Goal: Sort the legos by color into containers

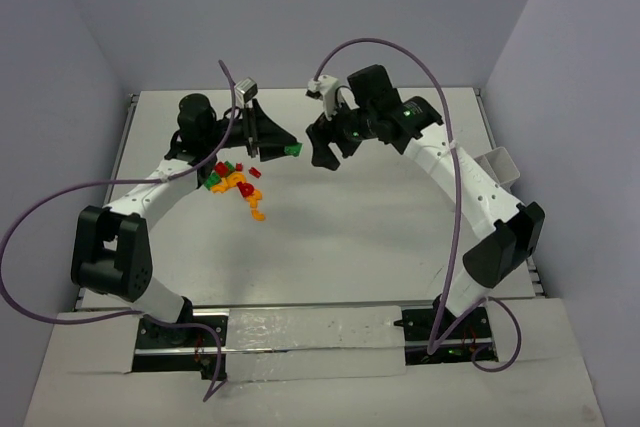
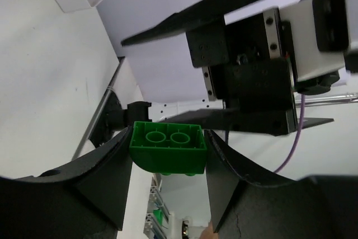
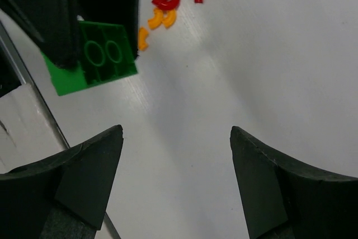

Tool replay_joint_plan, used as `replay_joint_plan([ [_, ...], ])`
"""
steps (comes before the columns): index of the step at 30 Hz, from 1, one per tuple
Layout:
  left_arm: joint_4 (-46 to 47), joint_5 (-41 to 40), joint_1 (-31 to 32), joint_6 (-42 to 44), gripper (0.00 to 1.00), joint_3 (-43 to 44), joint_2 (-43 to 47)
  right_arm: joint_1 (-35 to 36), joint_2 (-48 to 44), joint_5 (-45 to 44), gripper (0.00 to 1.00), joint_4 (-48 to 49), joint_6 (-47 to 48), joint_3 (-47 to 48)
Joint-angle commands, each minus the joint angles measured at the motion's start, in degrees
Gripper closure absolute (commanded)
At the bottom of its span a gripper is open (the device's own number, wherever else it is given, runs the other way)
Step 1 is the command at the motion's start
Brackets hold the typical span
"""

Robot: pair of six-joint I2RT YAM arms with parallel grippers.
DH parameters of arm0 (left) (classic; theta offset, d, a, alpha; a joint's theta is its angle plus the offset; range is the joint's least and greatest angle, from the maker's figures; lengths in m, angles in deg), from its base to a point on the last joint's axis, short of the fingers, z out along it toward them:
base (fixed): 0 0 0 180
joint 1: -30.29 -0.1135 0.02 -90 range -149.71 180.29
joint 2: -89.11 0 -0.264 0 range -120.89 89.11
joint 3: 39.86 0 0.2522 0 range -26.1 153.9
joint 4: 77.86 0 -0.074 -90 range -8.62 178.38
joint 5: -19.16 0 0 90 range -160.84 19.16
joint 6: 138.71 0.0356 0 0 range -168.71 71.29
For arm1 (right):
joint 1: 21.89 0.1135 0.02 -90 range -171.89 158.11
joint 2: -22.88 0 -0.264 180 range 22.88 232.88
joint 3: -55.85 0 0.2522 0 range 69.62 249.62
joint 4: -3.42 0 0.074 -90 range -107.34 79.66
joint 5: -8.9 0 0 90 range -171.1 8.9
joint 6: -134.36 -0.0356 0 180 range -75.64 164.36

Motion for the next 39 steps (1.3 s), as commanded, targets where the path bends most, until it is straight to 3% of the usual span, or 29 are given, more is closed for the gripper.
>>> replay_joint_plan([
  [1, 11.9, 2.9, -0.4, -11.2, 0.96, -1.1, -0.1, 4.0, -1.1, 1.3, 0.16, 0.8, 2.4, 4.7],
  [10, 6.2, 1.7, -0.3, -7.7, 0.98, -0.7, -0.4, 7.6, -0.7, -1.8, 0.18, 1.2, 3.0, 8.6],
  [23, 5.8, 1.1, 0.0, -8.1, 0.99, -1.2, -0.3, 8.7, 3.3, -6.7, 0.35, 2.5, 2.9, 12.1],
  [33, 5.9, 1.0, 0.1, -8.1, 0.98, -1.3, -0.5, 10.3, 4.6, -4.1, 0.27, 0.6, 4.0, 13.5],
  [39, 6.9, 1.1, 0.2, -8.8, 0.98, -1.5, -0.7, 10.6, 5.1, -4.4, 0.35, 0.9, 4.0, 13.1],
])
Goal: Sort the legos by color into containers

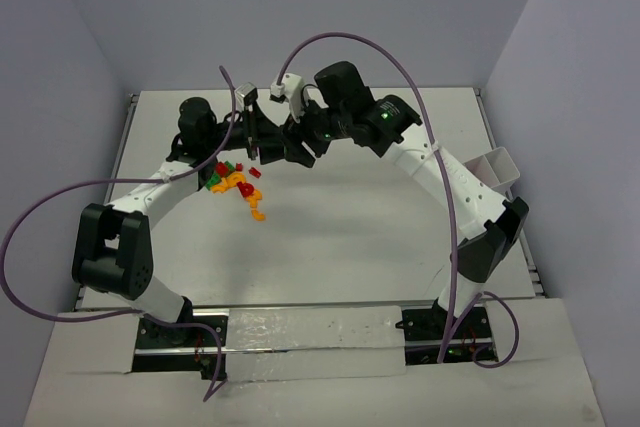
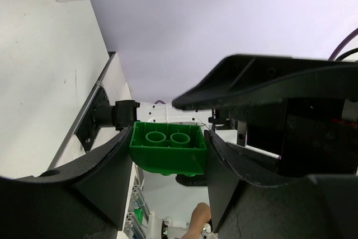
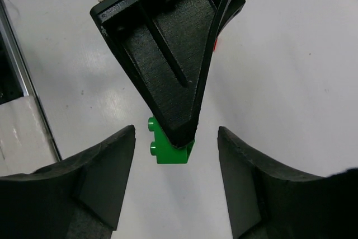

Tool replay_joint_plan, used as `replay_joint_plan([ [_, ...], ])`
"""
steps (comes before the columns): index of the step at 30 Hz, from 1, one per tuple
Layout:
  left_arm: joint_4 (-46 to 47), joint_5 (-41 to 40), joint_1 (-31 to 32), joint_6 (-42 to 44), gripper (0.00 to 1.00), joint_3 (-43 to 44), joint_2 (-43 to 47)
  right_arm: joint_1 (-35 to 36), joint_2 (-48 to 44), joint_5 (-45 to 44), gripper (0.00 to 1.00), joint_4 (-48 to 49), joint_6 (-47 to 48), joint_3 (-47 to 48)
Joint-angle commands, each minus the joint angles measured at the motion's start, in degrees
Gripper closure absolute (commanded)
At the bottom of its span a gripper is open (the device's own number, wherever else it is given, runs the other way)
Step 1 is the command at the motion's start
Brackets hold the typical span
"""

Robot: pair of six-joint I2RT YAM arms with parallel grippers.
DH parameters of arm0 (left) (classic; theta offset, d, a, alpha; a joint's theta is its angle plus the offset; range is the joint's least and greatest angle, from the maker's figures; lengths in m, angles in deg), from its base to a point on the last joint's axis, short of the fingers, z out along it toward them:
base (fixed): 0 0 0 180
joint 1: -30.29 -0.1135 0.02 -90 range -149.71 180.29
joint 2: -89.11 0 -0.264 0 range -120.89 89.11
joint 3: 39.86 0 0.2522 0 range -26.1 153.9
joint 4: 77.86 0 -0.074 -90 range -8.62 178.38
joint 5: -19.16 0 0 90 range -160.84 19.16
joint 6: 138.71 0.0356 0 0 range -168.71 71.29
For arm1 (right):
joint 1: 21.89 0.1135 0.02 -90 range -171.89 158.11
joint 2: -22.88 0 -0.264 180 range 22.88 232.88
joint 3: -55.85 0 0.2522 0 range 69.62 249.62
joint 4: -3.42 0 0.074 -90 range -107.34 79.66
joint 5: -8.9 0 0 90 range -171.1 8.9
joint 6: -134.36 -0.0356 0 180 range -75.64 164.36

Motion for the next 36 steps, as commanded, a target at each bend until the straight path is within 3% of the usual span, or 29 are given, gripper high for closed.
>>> replay_joint_plan([
  [1, 2.9, 0.5, 0.4, -1.2, 0.98, 0.3, 0.0, 0.5, 0.2, -0.2, 0.40, 0.8, 0.6, 2.0],
  [5, 4.8, 0.7, 0.4, -2.4, 0.94, -0.2, 0.1, 0.5, -0.5, -0.3, 0.61, 2.3, 0.5, 0.0],
  [9, 6.3, 0.8, 0.3, -3.0, 0.81, -0.6, 0.4, 0.4, -1.1, -0.3, 0.75, 2.7, 0.6, -0.7],
  [10, 6.9, 0.8, 0.3, -3.2, 0.71, -0.8, 0.5, 0.4, -1.3, -0.5, 0.87, 2.7, 0.7, -1.0],
  [11, 6.9, 0.8, 0.3, -3.2, 0.61, -0.8, 0.5, 0.4, -1.5, -0.7, 0.88, 2.6, 0.7, -1.1],
  [12, 6.7, 0.7, -0.1, -3.0, 0.48, -0.7, 0.7, 0.2, -1.8, -0.9, 0.95, 2.6, 0.5, -1.5],
  [14, 5.8, 0.6, -1.1, -2.2, 0.27, -0.6, 1.2, -0.2, -2.5, -1.3, 1.00, 2.6, 0.4, -2.1],
  [15, 3.6, 0.2, -1.7, -0.5, 0.07, -0.2, 1.3, -0.8, -3.5, -1.3, 1.00, 2.6, 0.2, -3.1],
  [16, 2.0, 0.0, -2.6, 0.6, 0.01, 0.1, 1.5, -1.4, -4.1, -1.2, 1.00, 2.5, 0.2, -3.7],
  [19, -6.8, -1.2, -8.8, 9.9, 0.01, 3.7, 2.1, -7.2, -7.0, -1.2, 1.00, 1.9, 0.4, -7.1],
  [21, -23.6, -5.4, -11.6, 22.7, 0.01, 10.0, 2.5, -11.8, -10.9, -1.3, 1.00, 1.6, 0.9, -10.6],
  [23, -41.0, -13.7, -11.9, 41.8, 0.01, 16.7, 2.6, -20.0, -13.9, -1.8, 1.00, 1.0, 2.1, -14.8],
  [25, -48.5, -21.9, -10.2, 53.2, 0.01, 19.6, 3.9, -28.1, -17.6, -3.3, 1.00, 0.3, 4.4, -18.9],
  [29, -50.6, -39.4, -5.4, 63.8, 0.01, 17.9, 8.7, -44.2, -21.1, -5.0, 1.00, -2.5, 12.7, -25.3],
  [31, -50.7, -43.1, -3.9, 68.1, 0.01, 17.1, 9.5, -54.1, -20.6, -4.7, 1.00, -5.1, 15.9, -25.8],
  [36, -53.9, -41.9, -3.2, 74.6, 0.01, 17.9, 8.4, -65.8, -17.4, -5.2, 1.00, -7.1, 22.0, -25.3],
])
